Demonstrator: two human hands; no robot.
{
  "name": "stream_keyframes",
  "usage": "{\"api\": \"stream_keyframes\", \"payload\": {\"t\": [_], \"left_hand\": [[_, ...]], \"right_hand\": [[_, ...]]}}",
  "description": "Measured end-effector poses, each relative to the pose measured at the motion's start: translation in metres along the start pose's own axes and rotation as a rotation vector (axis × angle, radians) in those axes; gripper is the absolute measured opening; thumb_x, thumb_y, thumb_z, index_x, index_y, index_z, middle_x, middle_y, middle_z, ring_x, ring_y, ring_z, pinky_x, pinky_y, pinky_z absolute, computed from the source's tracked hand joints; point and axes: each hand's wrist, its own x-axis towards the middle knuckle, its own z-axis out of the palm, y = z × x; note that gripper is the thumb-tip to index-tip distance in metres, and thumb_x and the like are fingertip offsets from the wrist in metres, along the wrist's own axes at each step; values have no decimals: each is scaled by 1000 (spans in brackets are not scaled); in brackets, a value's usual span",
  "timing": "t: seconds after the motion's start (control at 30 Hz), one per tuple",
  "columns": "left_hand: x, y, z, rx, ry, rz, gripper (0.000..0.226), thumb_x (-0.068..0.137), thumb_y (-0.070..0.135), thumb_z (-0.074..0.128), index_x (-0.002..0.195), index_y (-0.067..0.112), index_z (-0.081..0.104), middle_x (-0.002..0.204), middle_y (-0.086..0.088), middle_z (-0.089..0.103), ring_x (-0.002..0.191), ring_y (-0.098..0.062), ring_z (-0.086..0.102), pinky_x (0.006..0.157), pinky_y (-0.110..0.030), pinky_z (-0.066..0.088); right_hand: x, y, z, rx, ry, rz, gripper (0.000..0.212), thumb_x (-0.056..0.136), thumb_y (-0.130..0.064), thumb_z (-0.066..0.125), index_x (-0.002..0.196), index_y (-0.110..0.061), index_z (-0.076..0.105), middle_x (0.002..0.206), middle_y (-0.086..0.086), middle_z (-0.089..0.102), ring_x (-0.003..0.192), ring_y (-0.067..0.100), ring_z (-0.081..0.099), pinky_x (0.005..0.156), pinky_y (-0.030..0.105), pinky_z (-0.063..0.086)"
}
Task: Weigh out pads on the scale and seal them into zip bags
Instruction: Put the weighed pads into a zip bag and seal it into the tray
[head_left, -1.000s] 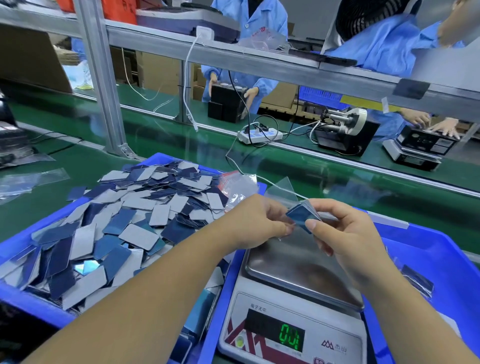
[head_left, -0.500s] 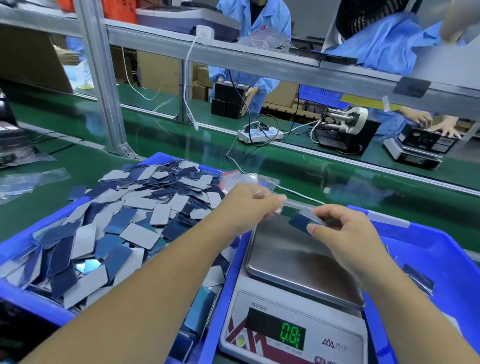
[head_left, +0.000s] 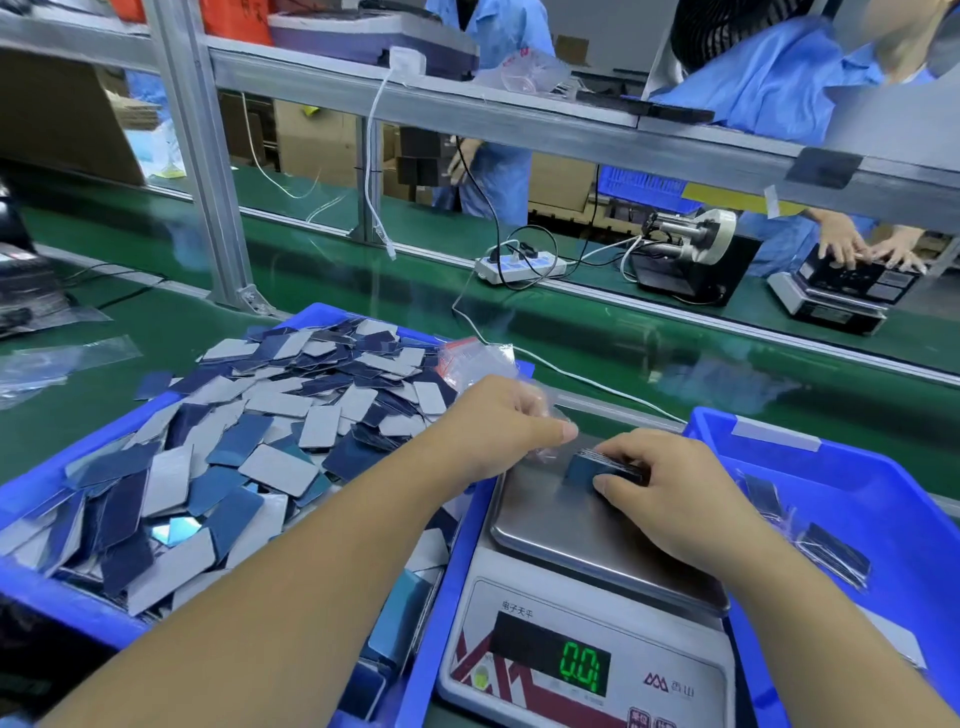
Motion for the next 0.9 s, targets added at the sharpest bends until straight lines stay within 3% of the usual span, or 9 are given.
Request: {"api": "stream_keyframes", "payload": {"t": [0.13, 0.2, 0.3, 0.4, 0.57, 0.7, 0.83, 0.9], "left_hand": [[1, 1, -2, -79, 79, -8, 52, 88, 38, 73, 41, 28, 55, 40, 16, 43, 35, 0, 38, 39, -7, 27], [0, 2, -2, -121, 31, 6, 44, 89, 40, 73, 48, 28, 62, 46, 17, 50, 38, 2, 42, 41, -7, 30], [-3, 6, 0, -217, -63, 34, 24, 90, 33, 73, 69, 25, 67, 55, 15, 60, 44, 5, 49, 44, -7, 33], [-6, 8, 2, -250, -120, 64, 16, 92, 29, 72, 78, 23, 68, 60, 14, 64, 45, 5, 51, 45, -5, 34], [-7, 7, 5, -229, -127, 61, 12, 92, 32, 71, 82, 27, 72, 62, 19, 63, 49, 6, 50, 50, -7, 37], [-7, 10, 6, -337, -148, 47, 16, 84, 41, 69, 75, 30, 76, 62, 12, 63, 47, -4, 41, 48, -15, 34], [-6, 6, 7, -315, -138, 36, 5, 91, 22, 73, 90, 18, 75, 61, 10, 63, 47, -2, 46, 48, -13, 36], [-6, 4, 7, -273, -142, 34, 7, 88, 27, 76, 89, 20, 76, 60, 9, 59, 49, -4, 44, 51, -18, 34]], "right_hand": [[-1, -2, 0, 220, 49, 29, 24, 85, -21, 72, 82, -45, 71, 76, -23, 69, 70, -5, 61, 63, 7, 42], [-1, -4, -1, 405, 83, 56, 28, 86, -16, 73, 85, -44, 73, 66, -19, 68, 56, -2, 55, 54, 9, 40], [0, -5, -2, 667, 108, 134, 20, 88, -8, 71, 88, -27, 77, 53, -12, 53, 47, 7, 41, 46, 17, 34], [0, -6, -6, 822, 111, 191, 12, 89, -4, 67, 92, -13, 75, 55, -1, 47, 45, 12, 35, 43, 19, 29], [-1, -12, -6, 859, 101, 187, 12, 91, -2, 64, 94, -9, 73, 58, 1, 51, 44, 12, 35, 41, 19, 29], [0, -10, -4, 843, 124, 197, 12, 91, -2, 65, 95, -9, 73, 57, 2, 51, 42, 12, 36, 40, 19, 29], [-2, -12, -4, 876, -8, 199, 14, 91, -2, 63, 93, -11, 74, 67, 10, 54, 43, 13, 35, 41, 20, 25], [-3, -11, -5, 912, -59, 214, 15, 91, -1, 64, 91, -12, 73, 68, 9, 58, 42, 13, 34, 40, 20, 23]]}}
